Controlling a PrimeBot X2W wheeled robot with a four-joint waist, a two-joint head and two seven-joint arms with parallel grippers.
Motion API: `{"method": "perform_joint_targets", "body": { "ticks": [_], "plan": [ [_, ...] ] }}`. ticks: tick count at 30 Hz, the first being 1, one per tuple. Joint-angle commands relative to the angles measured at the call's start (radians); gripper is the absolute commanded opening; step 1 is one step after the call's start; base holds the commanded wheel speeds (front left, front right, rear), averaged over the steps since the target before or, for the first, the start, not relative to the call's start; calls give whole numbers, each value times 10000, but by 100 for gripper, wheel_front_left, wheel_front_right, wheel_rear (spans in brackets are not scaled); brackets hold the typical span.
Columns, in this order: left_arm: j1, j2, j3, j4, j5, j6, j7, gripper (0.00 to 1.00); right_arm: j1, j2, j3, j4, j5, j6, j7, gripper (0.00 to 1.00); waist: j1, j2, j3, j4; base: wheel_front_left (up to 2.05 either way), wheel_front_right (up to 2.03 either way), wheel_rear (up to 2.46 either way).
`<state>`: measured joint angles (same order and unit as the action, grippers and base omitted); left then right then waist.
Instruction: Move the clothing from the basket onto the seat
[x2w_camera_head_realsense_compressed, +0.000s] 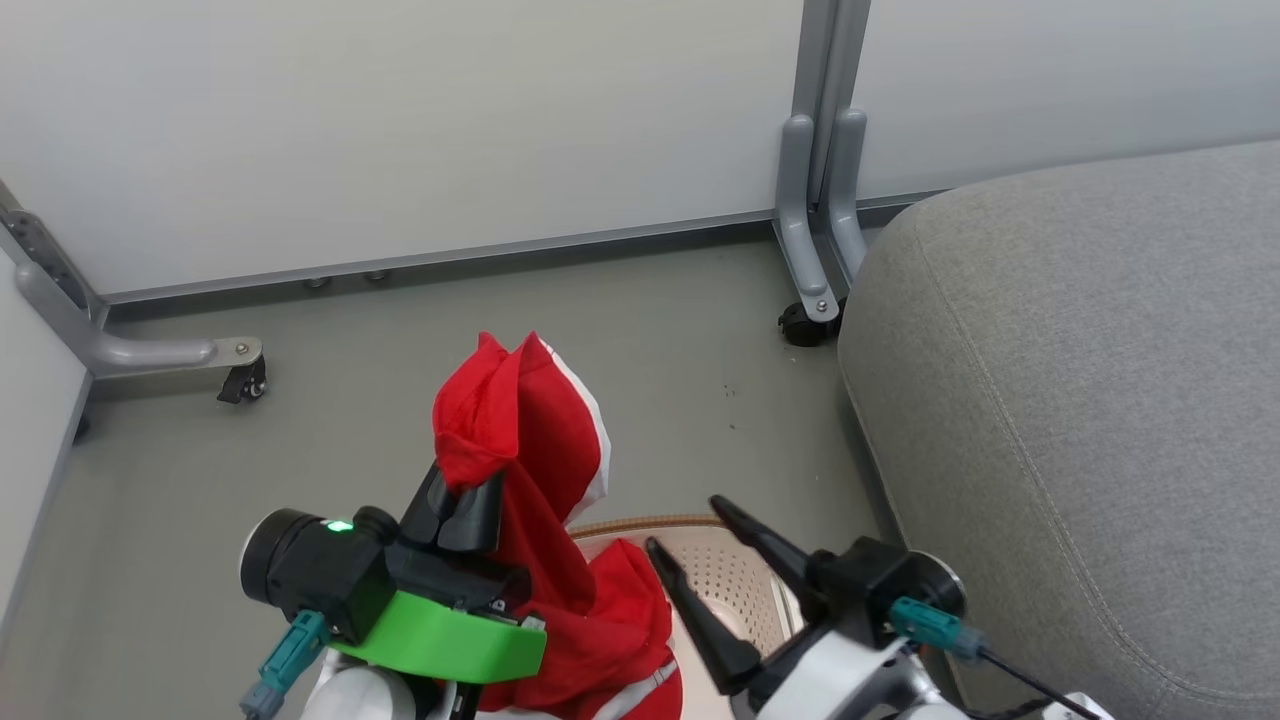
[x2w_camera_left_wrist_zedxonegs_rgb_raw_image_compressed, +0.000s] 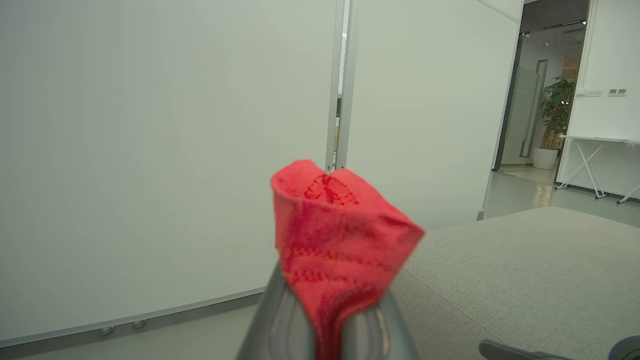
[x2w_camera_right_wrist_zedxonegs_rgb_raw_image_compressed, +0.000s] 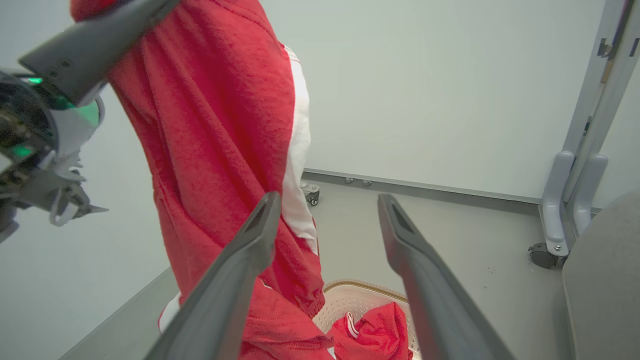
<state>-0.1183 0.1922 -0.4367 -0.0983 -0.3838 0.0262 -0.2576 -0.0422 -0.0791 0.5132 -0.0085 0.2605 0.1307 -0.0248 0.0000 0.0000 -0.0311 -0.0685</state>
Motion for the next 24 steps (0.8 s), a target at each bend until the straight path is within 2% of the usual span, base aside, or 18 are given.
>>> {"method": "perform_joint_targets", "body": {
  "ticks": [1,7,11,18,24],
  "plan": [
    [-226,21,-28,11,-4,-44,-19,0,-364,-16,499,166,317,1,-21,100,0,0,51,56,0,0,0],
    [-462,-53,-170,168,51,-93,-2,0,-1708,59,2319,1004,1390,1,45,100,0,0,147,222,0,0,0],
    [-522,-79,-242,244,68,-114,-13,0,-2577,131,3016,1650,1739,1,-87,100,0,0,160,275,0,0,0],
    [-546,-135,-332,282,42,-141,-32,0,-3798,252,3547,2954,1900,1,-464,100,0,0,166,325,0,0,0],
    [-595,-128,-386,287,27,-146,-40,0,-4555,275,4130,3325,2596,1,-875,100,0,0,178,334,0,0,0]
  ]
}}
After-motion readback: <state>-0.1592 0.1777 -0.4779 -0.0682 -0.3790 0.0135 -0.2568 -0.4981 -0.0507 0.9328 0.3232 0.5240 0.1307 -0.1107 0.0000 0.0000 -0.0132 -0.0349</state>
